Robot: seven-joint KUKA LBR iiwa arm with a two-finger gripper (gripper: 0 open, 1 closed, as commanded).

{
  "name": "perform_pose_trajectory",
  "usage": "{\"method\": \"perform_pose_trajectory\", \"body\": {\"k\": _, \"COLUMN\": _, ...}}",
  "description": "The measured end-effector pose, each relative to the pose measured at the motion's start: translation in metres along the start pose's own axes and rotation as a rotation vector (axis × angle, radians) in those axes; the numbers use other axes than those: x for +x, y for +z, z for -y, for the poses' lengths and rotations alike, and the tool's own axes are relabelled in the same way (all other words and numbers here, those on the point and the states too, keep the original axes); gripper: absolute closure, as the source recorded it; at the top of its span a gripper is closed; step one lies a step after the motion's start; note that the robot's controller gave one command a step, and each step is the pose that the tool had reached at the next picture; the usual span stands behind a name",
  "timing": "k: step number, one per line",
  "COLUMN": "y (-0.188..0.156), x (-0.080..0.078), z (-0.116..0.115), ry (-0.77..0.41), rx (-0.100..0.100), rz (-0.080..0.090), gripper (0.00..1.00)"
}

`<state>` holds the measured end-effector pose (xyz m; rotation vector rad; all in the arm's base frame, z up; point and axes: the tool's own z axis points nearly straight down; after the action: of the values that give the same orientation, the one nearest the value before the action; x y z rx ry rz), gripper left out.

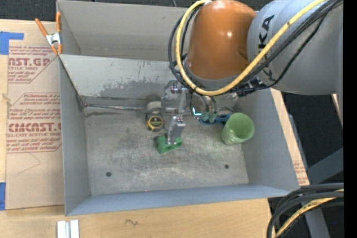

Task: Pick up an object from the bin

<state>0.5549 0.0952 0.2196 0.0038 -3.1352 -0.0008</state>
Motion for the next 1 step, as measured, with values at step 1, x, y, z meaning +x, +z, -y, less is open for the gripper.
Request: {"method": "perform_pose_trajectory", "body": {"k": 1, "y": 0.1103, "x": -0.0391, "z": 0.0274, "ry": -0.245, "rx": 0.001, "rz": 0.008, "gripper": 0.0}}
